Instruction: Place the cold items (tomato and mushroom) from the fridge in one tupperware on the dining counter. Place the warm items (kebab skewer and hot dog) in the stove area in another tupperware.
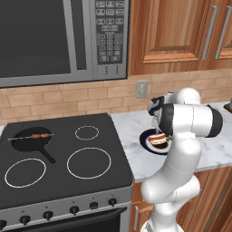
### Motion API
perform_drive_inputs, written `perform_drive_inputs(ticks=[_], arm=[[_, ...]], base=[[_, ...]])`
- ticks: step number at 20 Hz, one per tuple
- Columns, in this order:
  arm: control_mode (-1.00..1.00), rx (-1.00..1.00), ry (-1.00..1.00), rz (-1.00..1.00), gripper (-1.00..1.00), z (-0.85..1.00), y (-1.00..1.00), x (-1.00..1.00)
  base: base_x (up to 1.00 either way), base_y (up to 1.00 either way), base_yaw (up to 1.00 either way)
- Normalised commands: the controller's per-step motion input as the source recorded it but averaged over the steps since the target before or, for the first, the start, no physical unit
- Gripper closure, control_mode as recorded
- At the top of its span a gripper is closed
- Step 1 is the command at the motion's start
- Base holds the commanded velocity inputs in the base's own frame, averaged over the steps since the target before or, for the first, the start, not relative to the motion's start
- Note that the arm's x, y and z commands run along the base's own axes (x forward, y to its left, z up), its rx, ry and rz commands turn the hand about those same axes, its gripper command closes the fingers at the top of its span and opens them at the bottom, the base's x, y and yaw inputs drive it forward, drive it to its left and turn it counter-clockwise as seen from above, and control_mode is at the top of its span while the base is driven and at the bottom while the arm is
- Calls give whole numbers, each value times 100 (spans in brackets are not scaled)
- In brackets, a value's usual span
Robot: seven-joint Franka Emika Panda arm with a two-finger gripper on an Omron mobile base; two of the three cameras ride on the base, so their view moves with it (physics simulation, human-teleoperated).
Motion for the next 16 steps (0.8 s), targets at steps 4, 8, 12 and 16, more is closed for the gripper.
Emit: perform_drive_inputs(ticks=[4, 8, 12, 16], arm=[[-100, 0, 2, 0, -100, -12, 10, -6], [-100, 0, 3, 0, -100, -26, 6, 0], [-100, 0, 2, 0, -100, -30, 0, 0], [-100, 0, 0, 0, -100, -10, 7, 0]], base=[[0, 0, 0], [0, 0, 0], [0, 0, 0], [0, 0, 0]])
